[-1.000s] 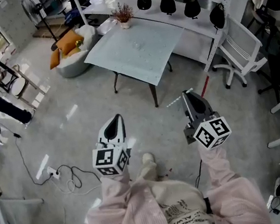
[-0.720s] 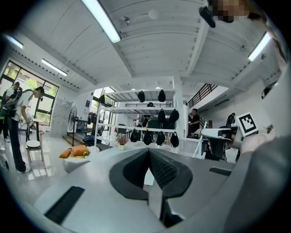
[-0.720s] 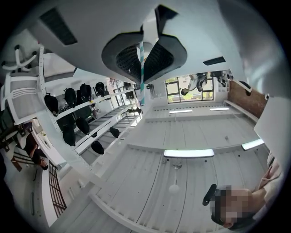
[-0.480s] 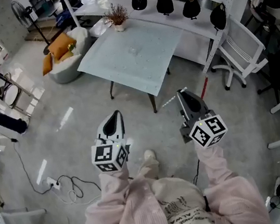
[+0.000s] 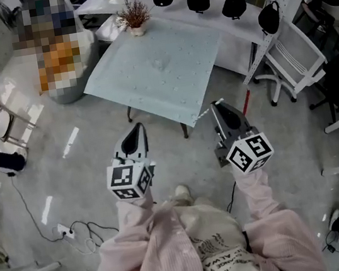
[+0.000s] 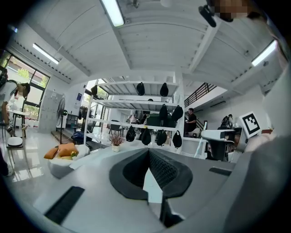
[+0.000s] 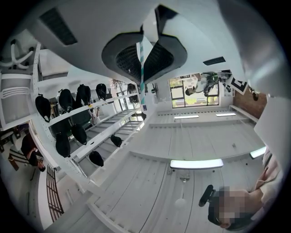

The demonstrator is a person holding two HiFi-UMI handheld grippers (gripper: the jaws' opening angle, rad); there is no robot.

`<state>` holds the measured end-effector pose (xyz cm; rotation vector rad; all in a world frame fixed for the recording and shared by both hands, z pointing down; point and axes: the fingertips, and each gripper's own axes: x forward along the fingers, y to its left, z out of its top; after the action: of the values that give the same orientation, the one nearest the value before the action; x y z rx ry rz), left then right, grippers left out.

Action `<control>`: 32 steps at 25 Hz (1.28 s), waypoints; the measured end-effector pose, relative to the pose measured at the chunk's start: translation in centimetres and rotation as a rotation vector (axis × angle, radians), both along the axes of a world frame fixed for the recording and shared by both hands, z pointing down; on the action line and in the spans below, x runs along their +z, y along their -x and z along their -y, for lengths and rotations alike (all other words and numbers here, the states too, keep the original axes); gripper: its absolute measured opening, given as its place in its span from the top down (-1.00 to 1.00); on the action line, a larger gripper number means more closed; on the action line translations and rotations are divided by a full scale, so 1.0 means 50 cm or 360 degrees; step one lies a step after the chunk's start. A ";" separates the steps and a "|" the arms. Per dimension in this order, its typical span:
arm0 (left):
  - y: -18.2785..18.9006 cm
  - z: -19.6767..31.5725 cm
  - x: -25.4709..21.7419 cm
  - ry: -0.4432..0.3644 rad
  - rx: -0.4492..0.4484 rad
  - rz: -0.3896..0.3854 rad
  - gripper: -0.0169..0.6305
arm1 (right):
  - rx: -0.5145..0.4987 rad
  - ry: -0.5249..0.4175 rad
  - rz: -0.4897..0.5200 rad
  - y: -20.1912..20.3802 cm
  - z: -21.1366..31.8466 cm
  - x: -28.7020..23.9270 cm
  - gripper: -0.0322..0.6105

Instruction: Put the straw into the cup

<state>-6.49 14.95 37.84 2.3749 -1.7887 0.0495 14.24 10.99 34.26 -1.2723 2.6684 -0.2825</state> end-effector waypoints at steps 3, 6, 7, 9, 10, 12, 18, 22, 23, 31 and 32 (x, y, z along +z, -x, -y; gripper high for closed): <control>0.008 0.029 0.006 0.0009 0.0009 -0.0005 0.95 | 0.0013 0.0022 -0.0009 0.006 0.029 0.010 0.86; 0.020 0.049 0.006 0.0007 0.0007 -0.0009 0.95 | 0.0018 0.0035 -0.0011 0.013 0.054 0.016 0.86; 0.024 0.054 0.006 0.0006 0.0006 -0.0010 0.95 | 0.0017 0.0037 -0.0012 0.016 0.061 0.017 0.86; 0.033 0.065 0.010 0.0008 -0.0002 -0.0014 0.95 | 0.0017 0.0042 -0.0009 0.023 0.076 0.020 0.86; 0.037 0.071 0.013 0.0012 -0.0007 -0.0017 0.95 | 0.0017 0.0044 -0.0006 0.026 0.084 0.021 0.86; 0.045 0.083 0.021 0.0022 -0.0017 -0.0022 0.95 | 0.0019 0.0051 -0.0007 0.032 0.102 0.027 0.86; 0.073 0.153 0.034 0.0033 -0.0047 -0.0021 0.95 | 0.0035 0.0088 0.0023 0.043 0.192 0.049 0.86; 0.098 0.228 0.044 0.0040 -0.0050 -0.0003 0.95 | 0.0046 0.0093 0.0044 0.063 0.277 0.059 0.86; 0.105 0.249 0.047 0.0045 -0.0051 -0.0001 0.95 | 0.0046 0.0094 0.0047 0.068 0.300 0.062 0.86; 0.143 0.416 0.051 0.0075 -0.0065 -0.0026 0.95 | 0.0061 0.0139 0.0044 0.095 0.478 0.074 0.86; 0.148 0.436 0.050 0.0076 -0.0066 -0.0027 0.95 | 0.0067 0.0139 0.0044 0.098 0.498 0.071 0.86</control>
<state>-13.91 -6.84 40.33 2.2980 -1.8073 0.0661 9.37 -13.93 37.81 -1.3373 2.6293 -0.4118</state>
